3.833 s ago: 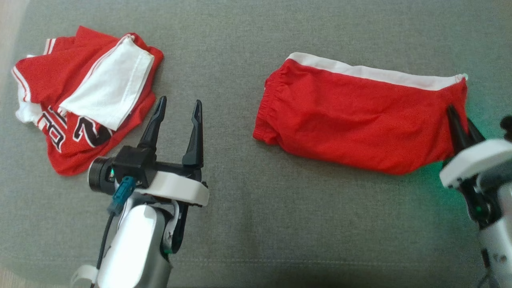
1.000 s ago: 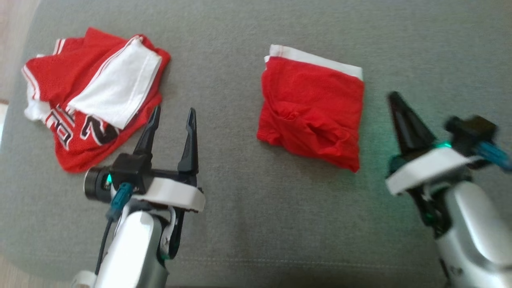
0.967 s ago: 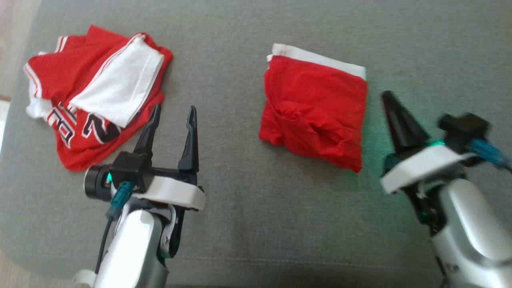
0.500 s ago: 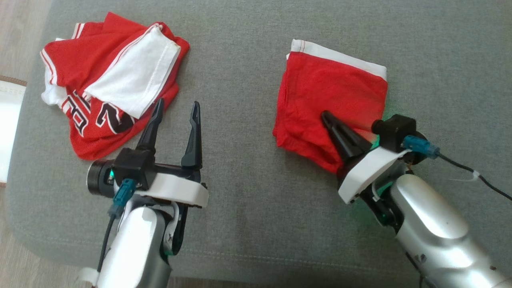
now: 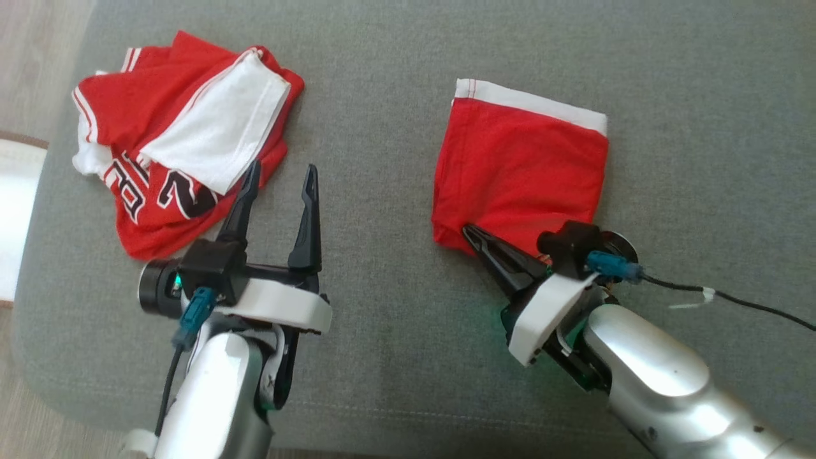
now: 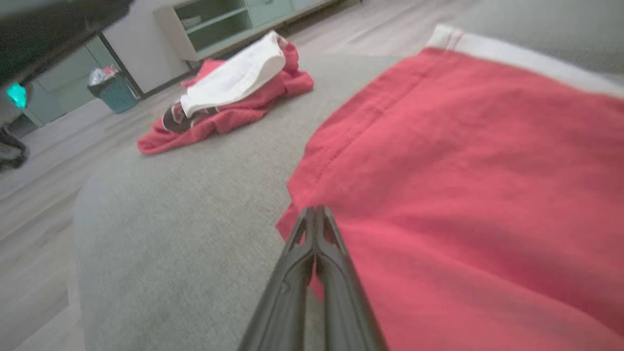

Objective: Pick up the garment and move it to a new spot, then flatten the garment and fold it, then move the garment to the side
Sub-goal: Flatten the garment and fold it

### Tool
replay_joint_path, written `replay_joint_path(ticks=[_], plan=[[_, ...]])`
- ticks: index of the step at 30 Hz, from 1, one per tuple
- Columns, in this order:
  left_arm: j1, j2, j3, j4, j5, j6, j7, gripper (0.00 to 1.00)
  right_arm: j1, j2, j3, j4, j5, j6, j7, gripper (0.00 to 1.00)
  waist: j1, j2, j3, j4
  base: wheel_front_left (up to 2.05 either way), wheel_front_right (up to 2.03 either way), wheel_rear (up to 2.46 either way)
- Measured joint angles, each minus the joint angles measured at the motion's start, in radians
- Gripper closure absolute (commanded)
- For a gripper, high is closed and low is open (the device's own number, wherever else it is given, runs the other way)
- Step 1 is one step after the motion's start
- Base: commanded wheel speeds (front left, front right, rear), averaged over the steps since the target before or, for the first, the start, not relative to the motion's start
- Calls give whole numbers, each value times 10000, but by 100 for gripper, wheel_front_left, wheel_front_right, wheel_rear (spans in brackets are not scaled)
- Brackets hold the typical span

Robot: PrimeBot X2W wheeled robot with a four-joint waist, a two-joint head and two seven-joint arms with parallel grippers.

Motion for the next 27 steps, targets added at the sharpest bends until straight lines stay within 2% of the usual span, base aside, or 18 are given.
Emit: replay_joint_path(ticks=[3,4,5,6,9,13,18,22,27], plan=[[135,2,81,27,0,0,0,0,116,-82,-144,-464,169,0,-430,100,0,0,-226,-46,0,0,0],[207,6,113,25,0,2,0,0,196,-104,-353,-690,222,0,-537,82,0,0,-309,-73,0,0,0],[302,13,146,23,0,6,0,0,314,-125,-650,-941,255,0,-633,47,0,0,-391,-108,0,0,0],[414,23,186,25,0,13,0,0,464,-171,-1009,-1208,249,0,-704,0,0,0,-482,-151,0,0,0],[757,82,355,21,0,17,0,0,1107,-364,-2433,-1856,52,2,-761,0,0,0,-742,-302,0,0,0],[1025,178,431,17,0,58,0,0,2318,-410,-4880,-2516,-671,0,-825,0,0,0,-1084,-507,0,0,0],[1353,339,518,27,0,127,0,0,3968,205,-7601,-3478,-1732,0,-384,0,0,0,-1570,-719,0,0,0],[1692,495,642,71,-2,178,0,0,5075,830,-8635,-4383,-2445,0,295,0,-1,0,-1868,-892,0,0,0],[1905,635,652,84,-2,186,73,0,5892,1361,-9131,-5313,-2894,0,959,0,0,0,-2187,-1045,0,0,0]])
